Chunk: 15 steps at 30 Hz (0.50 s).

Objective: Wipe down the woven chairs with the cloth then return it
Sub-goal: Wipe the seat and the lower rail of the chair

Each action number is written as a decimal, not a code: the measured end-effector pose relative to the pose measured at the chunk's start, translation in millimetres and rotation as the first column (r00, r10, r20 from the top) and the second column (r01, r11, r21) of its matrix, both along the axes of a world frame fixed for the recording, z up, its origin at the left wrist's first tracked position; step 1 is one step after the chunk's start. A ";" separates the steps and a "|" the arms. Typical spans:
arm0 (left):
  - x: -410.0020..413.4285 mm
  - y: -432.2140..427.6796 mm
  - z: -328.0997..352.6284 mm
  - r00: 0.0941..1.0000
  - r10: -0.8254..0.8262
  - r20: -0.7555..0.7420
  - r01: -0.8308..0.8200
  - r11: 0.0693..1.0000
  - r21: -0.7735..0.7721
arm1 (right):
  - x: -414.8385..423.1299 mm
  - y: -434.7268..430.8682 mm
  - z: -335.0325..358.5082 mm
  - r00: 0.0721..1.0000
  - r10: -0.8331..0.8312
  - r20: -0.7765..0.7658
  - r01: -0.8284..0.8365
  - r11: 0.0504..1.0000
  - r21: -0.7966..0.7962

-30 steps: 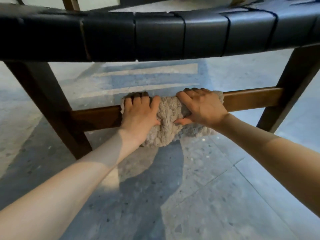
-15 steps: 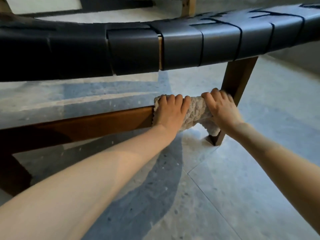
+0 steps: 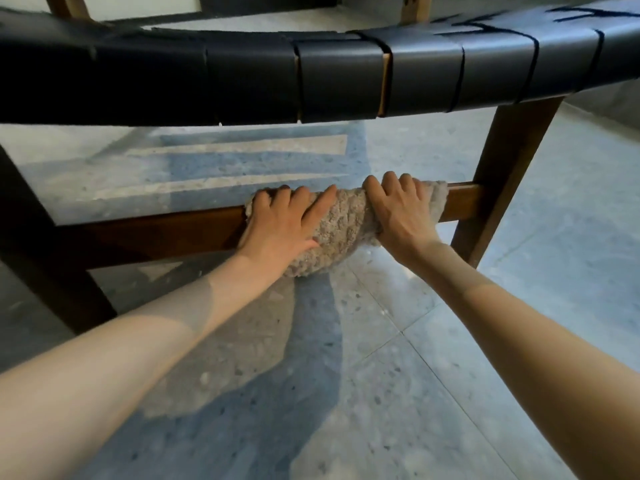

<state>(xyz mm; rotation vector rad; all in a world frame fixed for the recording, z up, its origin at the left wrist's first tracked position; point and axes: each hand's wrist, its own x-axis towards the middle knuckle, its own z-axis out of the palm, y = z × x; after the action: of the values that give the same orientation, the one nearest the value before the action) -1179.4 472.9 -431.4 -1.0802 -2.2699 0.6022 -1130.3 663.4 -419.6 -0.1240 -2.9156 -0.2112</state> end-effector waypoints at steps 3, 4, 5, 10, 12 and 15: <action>-5.6 -54.6 0.1 0.993 0.060 -0.102 -0.059 0.998 0.013 | -8.7 -47.7 2.5 0.999 0.038 0.031 -0.039 0.999 0.024; -7.5 -70.3 0.5 0.992 0.086 -0.094 -0.084 0.996 0.033 | -11.5 -63.7 4.0 0.998 0.039 0.038 -0.041 0.999 0.034; -10.1 -85.3 1.2 0.992 0.100 -0.078 -0.096 0.994 0.058 | -13.8 -80.1 6.0 0.998 0.036 0.049 -0.038 0.998 0.041; -26.8 -159.8 2.1 0.991 0.129 0.035 -0.133 0.980 0.151 | -27.3 -163.0 13.1 0.992 0.075 0.097 -0.078 0.996 0.031; -30.3 -185.8 3.8 0.983 0.175 0.051 -0.181 0.971 0.155 | -32.9 -190.5 13.5 0.988 0.122 0.096 -0.124 0.992 0.016; -33.7 -213.4 7.7 0.974 0.218 0.054 -0.224 0.964 0.141 | -39.4 -220.3 12.5 0.978 0.197 0.070 -0.196 0.980 -0.027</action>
<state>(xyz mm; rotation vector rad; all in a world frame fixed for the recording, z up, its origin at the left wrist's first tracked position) -1213.1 259.5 -423.7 -0.7801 -2.4452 0.4959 -1169.7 443.1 -407.1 0.1724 -2.9763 -0.1561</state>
